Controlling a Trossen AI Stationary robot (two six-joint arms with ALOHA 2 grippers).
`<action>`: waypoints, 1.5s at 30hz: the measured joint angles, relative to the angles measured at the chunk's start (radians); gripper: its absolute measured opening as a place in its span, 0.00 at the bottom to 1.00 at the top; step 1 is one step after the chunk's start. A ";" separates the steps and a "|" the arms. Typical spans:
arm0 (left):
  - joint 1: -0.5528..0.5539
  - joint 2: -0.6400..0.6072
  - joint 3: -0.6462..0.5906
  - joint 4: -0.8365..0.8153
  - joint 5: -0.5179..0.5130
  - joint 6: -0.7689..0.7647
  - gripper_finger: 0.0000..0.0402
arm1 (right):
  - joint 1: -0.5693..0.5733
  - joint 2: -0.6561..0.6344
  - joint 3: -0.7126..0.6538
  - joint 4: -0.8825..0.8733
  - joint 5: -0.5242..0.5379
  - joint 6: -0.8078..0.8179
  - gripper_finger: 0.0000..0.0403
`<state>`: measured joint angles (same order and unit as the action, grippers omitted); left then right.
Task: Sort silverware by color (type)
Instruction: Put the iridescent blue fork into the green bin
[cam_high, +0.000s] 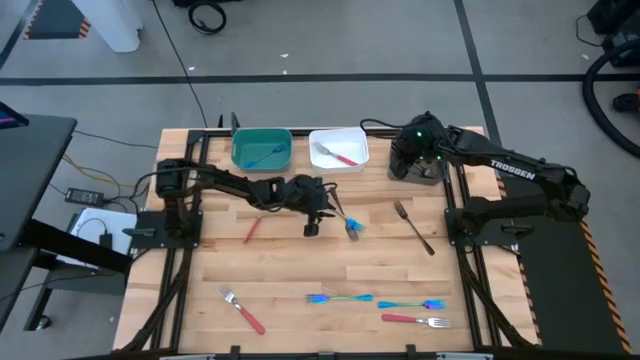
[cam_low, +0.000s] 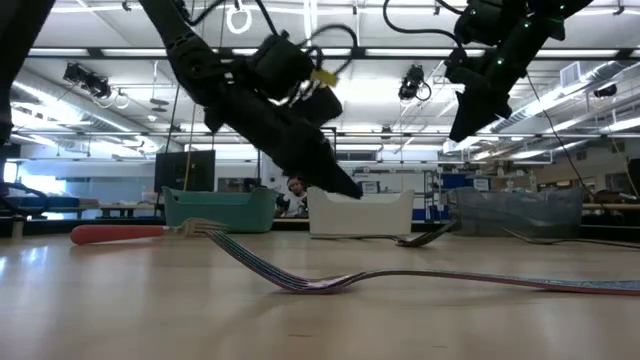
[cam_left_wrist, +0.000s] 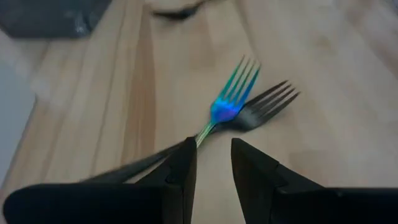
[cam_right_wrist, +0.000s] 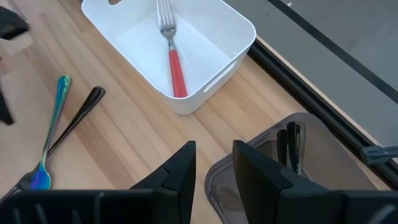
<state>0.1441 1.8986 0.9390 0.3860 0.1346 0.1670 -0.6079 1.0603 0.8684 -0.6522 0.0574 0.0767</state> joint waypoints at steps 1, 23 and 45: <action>0.005 0.018 0.018 -0.019 0.000 -0.005 0.25 | 0.000 0.000 0.000 0.000 0.000 0.000 0.28; 0.024 0.118 0.212 -0.316 -0.032 0.062 0.25 | 0.000 0.000 0.000 -0.001 0.000 -0.009 0.28; 0.036 0.180 0.214 -0.289 -0.033 0.081 0.12 | 0.000 0.000 0.000 -0.007 -0.007 -0.009 0.28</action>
<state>0.1804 2.0785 1.1530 0.0967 0.1016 0.2477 -0.6079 1.0603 0.8684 -0.6592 0.0505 0.0681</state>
